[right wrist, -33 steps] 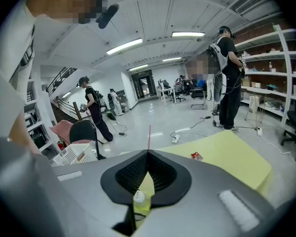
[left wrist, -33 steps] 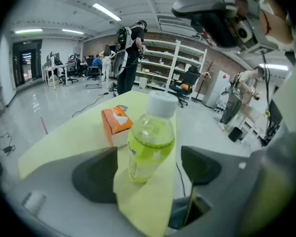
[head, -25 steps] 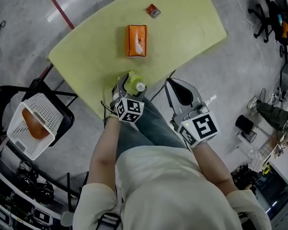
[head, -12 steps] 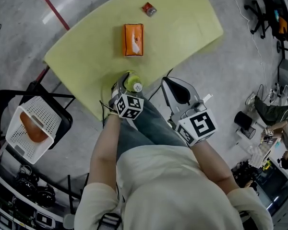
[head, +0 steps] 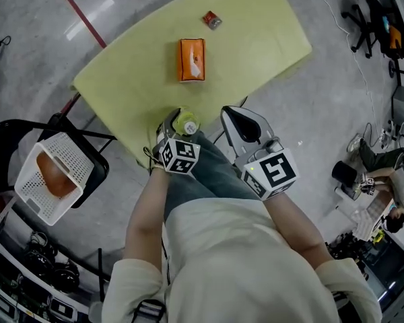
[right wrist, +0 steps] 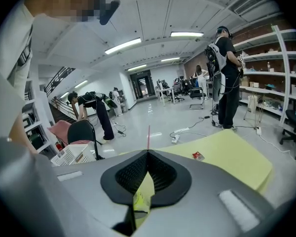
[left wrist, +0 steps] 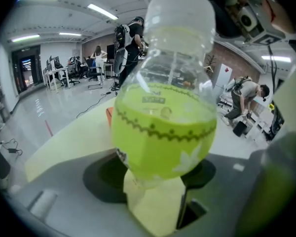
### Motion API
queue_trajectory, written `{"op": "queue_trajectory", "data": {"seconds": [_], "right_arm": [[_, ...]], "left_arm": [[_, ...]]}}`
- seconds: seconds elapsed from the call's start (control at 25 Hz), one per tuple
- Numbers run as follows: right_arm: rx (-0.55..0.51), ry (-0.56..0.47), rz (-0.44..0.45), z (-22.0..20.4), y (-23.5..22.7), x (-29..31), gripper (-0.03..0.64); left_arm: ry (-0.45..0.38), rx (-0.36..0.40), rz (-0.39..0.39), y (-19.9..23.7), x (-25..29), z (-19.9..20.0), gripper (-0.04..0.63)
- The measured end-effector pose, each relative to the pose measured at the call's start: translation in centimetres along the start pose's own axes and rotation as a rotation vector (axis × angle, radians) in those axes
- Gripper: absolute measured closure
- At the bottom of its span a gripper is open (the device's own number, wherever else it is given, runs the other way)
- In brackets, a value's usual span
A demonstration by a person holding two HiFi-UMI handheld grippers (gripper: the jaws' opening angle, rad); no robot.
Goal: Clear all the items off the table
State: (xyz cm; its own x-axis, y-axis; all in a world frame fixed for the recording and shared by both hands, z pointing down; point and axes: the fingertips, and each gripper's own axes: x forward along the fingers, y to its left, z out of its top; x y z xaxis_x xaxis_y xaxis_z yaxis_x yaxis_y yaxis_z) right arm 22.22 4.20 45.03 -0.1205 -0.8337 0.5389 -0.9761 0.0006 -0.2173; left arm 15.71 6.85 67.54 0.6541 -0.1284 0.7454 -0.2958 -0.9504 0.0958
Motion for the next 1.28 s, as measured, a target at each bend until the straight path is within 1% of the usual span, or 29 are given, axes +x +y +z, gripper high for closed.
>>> {"op": "queue_trajectory", "data": {"seconds": [0.24,0.52,0.68,0.92,1.12,1.28], "right_arm": [[-0.034,-0.029,0.047,1.7,2.5,-0.1,0.623],[-0.081,-0.058,0.116,3.8,6.0,-0.2,0.623],[-0.105,-0.065,0.158,4.7,8.7,0.0,0.623],[-0.15,-0.071,0.239,6.1,13.8,0.8,0.623],[-0.195,-0.082,0.303,7.3,18.2,2.0,0.623],[-0.226,-0.094,0.349,8.1,21.7,2.8,0.623]], "left_arm": [[-0.034,-0.059,0.041,1.1,-4.1,1.4,0.304],[-0.089,-0.115,0.124,3.5,-9.8,2.8,0.304],[-0.121,-0.164,0.175,5.1,-13.4,3.0,0.304],[-0.159,-0.272,0.25,7.7,-18.8,2.1,0.304],[-0.188,-0.325,0.309,10.2,-23.3,0.7,0.304],[-0.218,-0.364,0.373,12.6,-27.1,-0.8,0.304]]}}
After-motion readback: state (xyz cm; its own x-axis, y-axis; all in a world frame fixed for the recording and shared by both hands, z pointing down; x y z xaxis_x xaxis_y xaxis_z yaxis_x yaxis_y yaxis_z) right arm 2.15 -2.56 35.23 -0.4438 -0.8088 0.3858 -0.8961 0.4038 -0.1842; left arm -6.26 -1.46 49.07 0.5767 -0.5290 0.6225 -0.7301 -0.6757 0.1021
